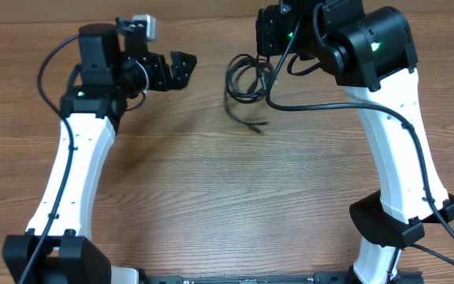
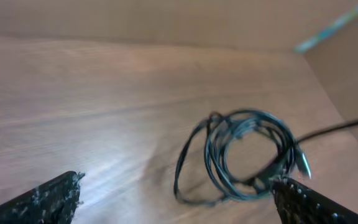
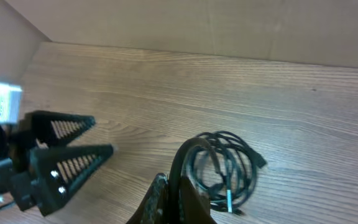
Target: Untangle cables
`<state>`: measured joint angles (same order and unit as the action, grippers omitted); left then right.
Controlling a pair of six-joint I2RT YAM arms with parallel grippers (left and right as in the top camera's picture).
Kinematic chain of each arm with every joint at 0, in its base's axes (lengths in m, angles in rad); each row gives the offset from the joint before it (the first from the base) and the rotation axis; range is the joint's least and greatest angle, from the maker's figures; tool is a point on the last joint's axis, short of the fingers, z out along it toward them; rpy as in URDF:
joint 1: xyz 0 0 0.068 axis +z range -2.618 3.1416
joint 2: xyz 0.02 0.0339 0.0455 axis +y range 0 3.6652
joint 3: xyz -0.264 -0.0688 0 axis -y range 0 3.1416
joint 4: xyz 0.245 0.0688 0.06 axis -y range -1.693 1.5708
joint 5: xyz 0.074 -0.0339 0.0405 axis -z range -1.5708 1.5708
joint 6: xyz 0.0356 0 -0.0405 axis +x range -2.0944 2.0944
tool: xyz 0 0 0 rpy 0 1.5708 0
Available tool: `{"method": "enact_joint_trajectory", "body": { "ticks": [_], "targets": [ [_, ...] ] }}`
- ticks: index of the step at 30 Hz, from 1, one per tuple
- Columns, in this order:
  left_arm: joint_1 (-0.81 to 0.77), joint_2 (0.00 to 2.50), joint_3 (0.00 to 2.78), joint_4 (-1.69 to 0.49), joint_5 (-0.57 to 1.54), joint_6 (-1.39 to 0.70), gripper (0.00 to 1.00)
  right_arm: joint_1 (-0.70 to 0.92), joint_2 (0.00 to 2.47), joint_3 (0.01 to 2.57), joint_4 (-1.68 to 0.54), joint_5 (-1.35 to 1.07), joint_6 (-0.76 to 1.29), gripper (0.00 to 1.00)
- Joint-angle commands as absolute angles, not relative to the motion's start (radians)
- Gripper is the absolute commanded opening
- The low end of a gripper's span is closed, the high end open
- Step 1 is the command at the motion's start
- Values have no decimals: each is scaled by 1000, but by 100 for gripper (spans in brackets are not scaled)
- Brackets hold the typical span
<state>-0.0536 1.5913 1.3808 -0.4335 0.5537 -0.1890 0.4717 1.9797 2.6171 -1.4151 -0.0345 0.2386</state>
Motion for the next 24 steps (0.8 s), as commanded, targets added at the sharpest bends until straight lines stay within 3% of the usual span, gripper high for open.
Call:
{"method": "enact_joint_trajectory", "body": {
  "ticks": [1,8,18,24],
  "targets": [
    [-104,1683,1364,-427,729,-178,100,470,1952,2646,-1408,-12,236,4],
    [-174,1884,1364,-260,1015,-180,100,470,1941,2646,-1408,-47,237,4],
    [-155,1987,1368,-44,1021,-196,100,470,1899,2646,-1412,-145,236,4],
    [-91,1988,1431,-22,1023,-218,99,470,1892,2646,-1437,-152,236,4]
  ]
}}
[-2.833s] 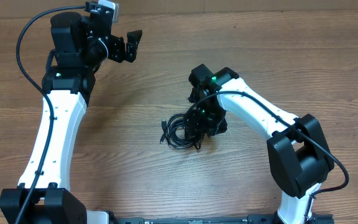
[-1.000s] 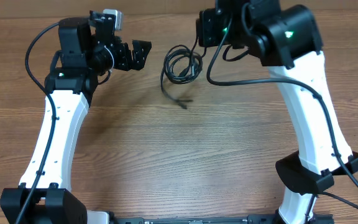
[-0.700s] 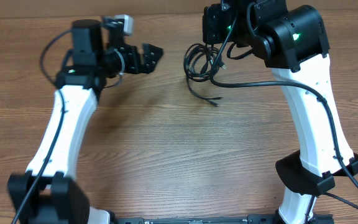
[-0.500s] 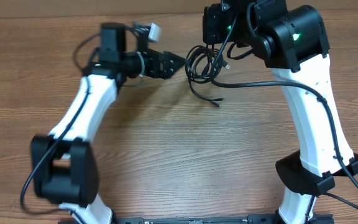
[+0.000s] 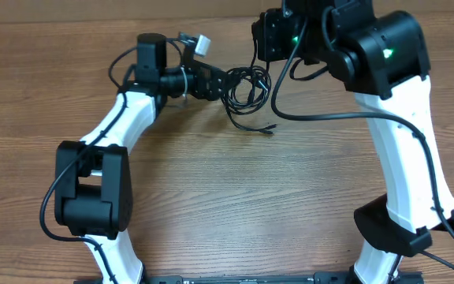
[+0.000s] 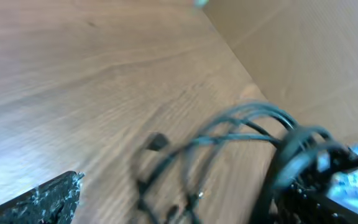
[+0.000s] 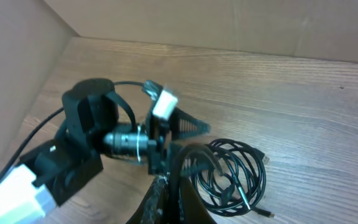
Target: Untangle cables
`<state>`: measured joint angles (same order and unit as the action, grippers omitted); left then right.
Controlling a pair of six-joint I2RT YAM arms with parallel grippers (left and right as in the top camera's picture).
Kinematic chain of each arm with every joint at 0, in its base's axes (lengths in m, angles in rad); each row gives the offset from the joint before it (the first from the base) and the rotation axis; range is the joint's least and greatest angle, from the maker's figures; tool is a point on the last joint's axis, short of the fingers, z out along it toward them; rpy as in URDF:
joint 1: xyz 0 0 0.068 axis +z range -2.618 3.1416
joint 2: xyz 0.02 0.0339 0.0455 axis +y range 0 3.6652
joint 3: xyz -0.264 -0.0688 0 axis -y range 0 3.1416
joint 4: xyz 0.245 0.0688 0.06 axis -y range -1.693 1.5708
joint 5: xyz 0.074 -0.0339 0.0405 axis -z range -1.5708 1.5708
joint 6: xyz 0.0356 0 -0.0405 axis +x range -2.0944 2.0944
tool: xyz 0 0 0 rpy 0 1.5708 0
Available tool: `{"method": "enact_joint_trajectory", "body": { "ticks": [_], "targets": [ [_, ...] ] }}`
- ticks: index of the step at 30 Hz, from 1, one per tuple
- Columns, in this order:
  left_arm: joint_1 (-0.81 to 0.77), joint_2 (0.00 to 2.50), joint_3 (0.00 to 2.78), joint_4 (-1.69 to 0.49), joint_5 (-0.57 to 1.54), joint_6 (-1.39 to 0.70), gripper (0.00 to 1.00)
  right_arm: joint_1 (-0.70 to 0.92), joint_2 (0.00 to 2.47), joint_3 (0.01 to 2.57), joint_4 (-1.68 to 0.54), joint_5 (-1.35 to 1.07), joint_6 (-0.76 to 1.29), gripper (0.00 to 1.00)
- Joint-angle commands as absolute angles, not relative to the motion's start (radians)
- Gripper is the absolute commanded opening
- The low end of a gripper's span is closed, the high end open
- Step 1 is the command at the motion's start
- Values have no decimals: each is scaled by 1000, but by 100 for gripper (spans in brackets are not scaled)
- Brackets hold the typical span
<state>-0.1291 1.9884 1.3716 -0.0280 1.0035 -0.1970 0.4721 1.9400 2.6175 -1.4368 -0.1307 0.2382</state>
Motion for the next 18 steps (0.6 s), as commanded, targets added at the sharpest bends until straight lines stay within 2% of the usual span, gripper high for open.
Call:
{"method": "enact_joint_trajectory", "body": {
  "ticks": [1,18],
  "targets": [
    [-82,1988,1443,-23,1022,-217,100,470,1892,2646,-1440,-152,236,4],
    [-83,1988,1457,-157,1019,-134,100,470,1892,2646,-1444,-178,240,4]
  ]
}}
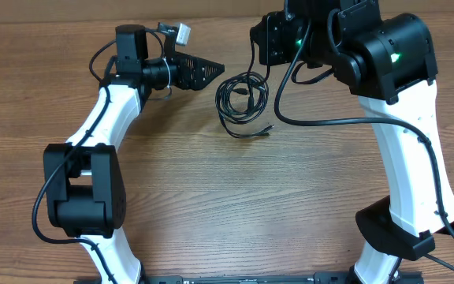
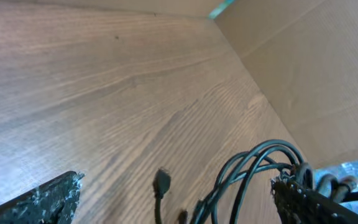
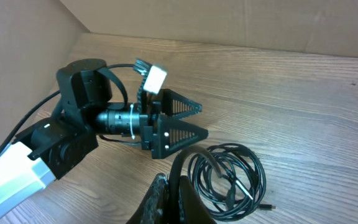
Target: Untangle cables
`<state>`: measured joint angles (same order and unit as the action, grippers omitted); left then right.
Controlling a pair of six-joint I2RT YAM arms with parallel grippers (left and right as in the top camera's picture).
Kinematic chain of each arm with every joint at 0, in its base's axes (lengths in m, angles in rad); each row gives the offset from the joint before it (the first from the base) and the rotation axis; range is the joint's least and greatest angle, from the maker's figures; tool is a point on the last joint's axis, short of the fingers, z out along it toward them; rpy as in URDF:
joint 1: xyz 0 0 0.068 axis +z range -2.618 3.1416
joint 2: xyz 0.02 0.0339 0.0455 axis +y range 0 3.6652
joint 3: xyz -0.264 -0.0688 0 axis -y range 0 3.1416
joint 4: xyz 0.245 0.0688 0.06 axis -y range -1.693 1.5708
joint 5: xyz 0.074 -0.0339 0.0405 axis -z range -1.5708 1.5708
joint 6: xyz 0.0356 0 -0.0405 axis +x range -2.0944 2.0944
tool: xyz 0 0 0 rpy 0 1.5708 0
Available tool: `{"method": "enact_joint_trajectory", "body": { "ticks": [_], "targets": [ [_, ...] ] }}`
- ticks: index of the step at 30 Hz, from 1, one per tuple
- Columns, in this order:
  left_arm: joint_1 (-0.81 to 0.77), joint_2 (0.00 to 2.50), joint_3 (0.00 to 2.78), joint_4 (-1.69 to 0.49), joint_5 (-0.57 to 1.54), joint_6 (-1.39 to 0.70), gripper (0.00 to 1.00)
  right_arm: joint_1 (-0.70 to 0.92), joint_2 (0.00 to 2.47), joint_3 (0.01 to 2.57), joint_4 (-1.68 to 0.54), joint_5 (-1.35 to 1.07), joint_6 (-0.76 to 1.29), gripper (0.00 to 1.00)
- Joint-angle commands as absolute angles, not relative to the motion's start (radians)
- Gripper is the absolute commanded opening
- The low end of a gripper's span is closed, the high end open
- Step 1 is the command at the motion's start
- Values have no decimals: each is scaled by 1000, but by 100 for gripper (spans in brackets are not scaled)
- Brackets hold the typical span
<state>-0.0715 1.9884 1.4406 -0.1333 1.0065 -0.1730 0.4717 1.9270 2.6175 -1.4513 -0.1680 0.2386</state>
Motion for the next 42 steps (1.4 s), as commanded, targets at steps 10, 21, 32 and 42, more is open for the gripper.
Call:
{"method": "enact_joint_trajectory", "body": {
  "ticks": [10,21,32,42],
  "targets": [
    [-59,1981,1496,-180,1193,-165,100,470,1892,2646,-1448,-54,240,4],
    [-69,1885,1730,-752,712,97,100,387,1893,2644,-1458,44,266,4],
    [-218,1879,1726,-839,562,160,99,353,1893,2644,-1463,41,265,4],
    [-308,2003,1725,-685,570,74,100,353,1893,2644,-1473,-28,265,4]
  ]
}}
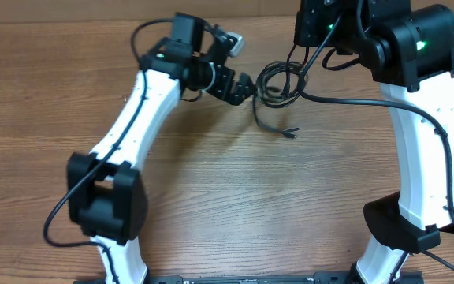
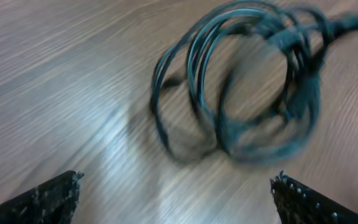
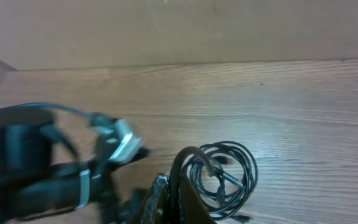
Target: Untangle cables
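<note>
A coil of thin black cable (image 1: pixel 280 81) lies on the wooden table, its free end (image 1: pixel 290 132) trailing toward me. In the right wrist view the cable coil (image 3: pixel 224 179) sits just beyond my right gripper (image 3: pixel 174 198), which is shut on a strand looping up out of it. My left gripper (image 1: pixel 241 87) is open just left of the coil. The left wrist view is blurred: the coil (image 2: pixel 241 81) lies ahead of the left gripper (image 2: pixel 178 200), whose wide-apart fingertips (image 2: pixel 55 198) have nothing between them.
A cardboard wall (image 3: pixel 166 31) runs along the back of the table (image 1: pixel 211 197). The left arm (image 1: pixel 144 102) stretches diagonally across the left half. The right arm's white link (image 1: pixel 424 158) stands at the right, with its own black supply cable (image 1: pixel 353 99) hanging beside the coil.
The coil and my right gripper have shifted to the right along the back of the table. My left gripper has moved right as well and now sits close against the coil's left side, still open.
At first my left gripper stood open well left of the coil, which my right gripper held by a strand. Then the left gripper was at the coil. Then it was away to the left again. Now the coil lies further right with the left gripper beside it.
</note>
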`<state>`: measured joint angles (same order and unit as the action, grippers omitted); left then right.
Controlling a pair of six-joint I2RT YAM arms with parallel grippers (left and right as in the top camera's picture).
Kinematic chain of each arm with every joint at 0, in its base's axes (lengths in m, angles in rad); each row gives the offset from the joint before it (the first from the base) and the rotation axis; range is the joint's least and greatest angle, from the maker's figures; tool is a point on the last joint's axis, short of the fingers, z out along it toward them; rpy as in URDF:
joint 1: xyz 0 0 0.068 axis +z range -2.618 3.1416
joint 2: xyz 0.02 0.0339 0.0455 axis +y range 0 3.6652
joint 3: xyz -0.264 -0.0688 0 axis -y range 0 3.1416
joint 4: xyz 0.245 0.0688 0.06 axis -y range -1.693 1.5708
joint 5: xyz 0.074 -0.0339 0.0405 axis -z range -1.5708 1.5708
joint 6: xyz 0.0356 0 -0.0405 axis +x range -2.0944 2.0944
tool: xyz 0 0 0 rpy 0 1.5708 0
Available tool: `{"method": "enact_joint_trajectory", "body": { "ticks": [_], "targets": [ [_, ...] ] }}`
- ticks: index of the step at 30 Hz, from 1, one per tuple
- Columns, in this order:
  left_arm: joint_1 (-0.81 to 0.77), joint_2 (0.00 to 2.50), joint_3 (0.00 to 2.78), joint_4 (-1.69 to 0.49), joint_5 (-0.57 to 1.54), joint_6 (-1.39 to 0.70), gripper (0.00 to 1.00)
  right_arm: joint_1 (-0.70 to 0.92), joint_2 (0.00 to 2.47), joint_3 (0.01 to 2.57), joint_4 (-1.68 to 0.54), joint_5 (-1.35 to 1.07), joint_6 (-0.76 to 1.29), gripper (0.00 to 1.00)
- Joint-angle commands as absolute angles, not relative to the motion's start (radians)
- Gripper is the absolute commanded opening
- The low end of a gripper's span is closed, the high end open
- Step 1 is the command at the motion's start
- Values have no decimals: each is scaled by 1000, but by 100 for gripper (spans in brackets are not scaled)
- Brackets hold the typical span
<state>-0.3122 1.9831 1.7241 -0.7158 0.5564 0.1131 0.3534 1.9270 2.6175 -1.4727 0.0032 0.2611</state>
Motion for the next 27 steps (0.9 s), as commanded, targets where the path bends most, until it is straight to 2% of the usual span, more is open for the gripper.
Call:
{"method": "enact_joint_trajectory", "body": {
  "ticks": [1,27],
  "targets": [
    [-305,2006,1725,-677,569,74,100,353,1893,2644,-1476,-28,265,4],
    [-355,2008,1724,-686,566,75,99,353,1893,2644,-1476,-47,265,4]
  ]
}}
